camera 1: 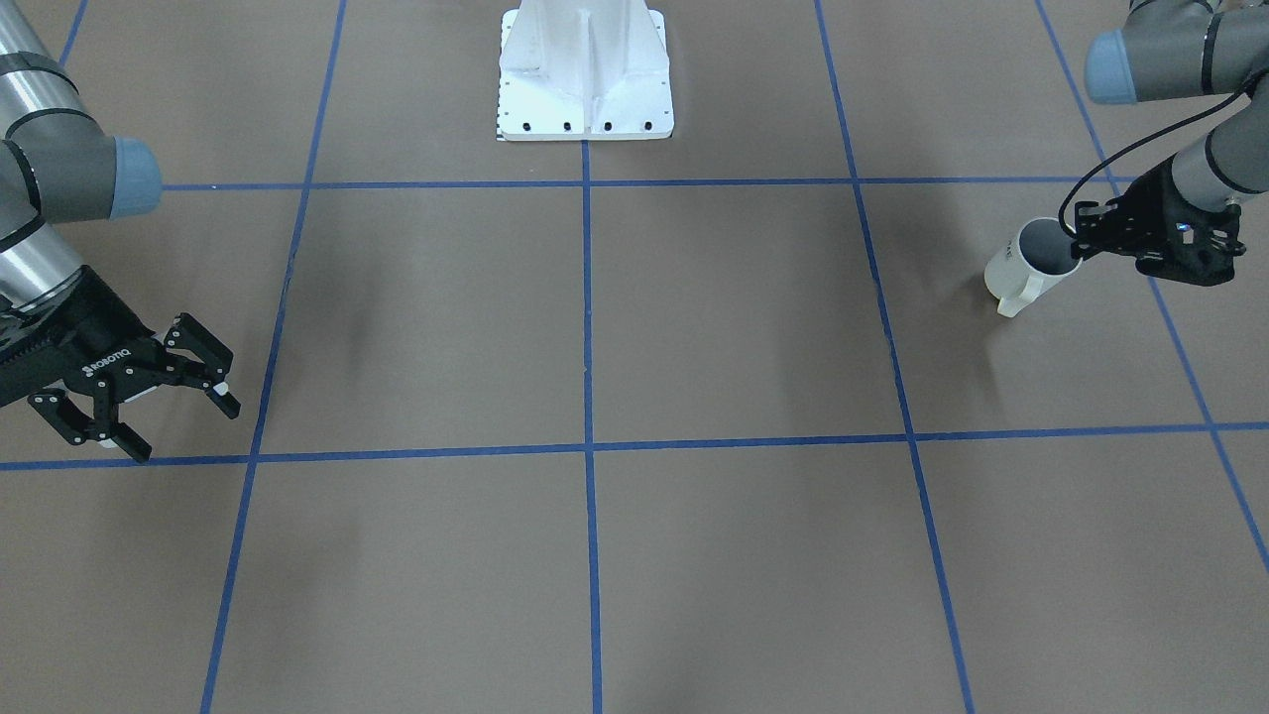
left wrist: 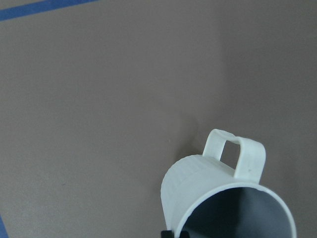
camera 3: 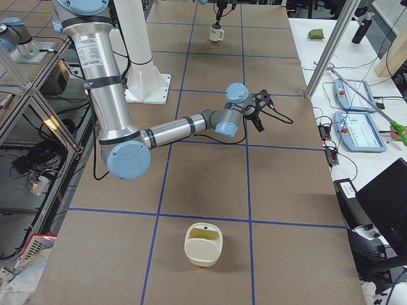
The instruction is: Left arm hands cup to right arm to dump lemon
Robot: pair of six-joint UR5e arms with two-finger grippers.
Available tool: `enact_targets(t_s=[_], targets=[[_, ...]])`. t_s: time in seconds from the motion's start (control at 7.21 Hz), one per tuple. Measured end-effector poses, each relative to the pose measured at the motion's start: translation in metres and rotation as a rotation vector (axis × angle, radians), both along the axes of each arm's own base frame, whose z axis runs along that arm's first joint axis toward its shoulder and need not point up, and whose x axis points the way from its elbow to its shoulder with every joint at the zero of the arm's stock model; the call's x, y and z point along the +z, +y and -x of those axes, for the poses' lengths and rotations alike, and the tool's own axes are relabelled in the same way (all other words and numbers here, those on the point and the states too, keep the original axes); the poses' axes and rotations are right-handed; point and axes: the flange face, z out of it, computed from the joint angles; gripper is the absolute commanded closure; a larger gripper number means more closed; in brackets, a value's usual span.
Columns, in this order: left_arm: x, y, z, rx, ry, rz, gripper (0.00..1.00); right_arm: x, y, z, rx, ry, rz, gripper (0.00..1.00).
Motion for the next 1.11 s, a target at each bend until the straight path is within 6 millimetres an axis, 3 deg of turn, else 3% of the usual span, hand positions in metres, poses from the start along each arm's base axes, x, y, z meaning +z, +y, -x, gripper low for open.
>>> enact_targets(t_s=[0.42, 0.69, 0.97, 1.11], targets=[[-0.004, -0.011, 0.013, -0.070, -0.002, 0.032, 1.00, 0.006, 0.002, -0.006, -0.002, 0.003, 0.013, 0.00], [-0.018, -0.024, 0.011, -0.103, 0.005, 0.034, 1.00, 0.007, 0.002, -0.006, -0.001, 0.003, 0.013, 0.00], [-0.017, -0.037, 0.005, -0.114, 0.001, 0.046, 1.00, 0.008, 0.002, -0.006, -0.001, 0.005, 0.014, 0.00], [-0.012, -0.040, 0.004, -0.114, -0.003, 0.053, 0.38, 0.009, 0.003, -0.006, 0.000, 0.006, 0.016, 0.00]])
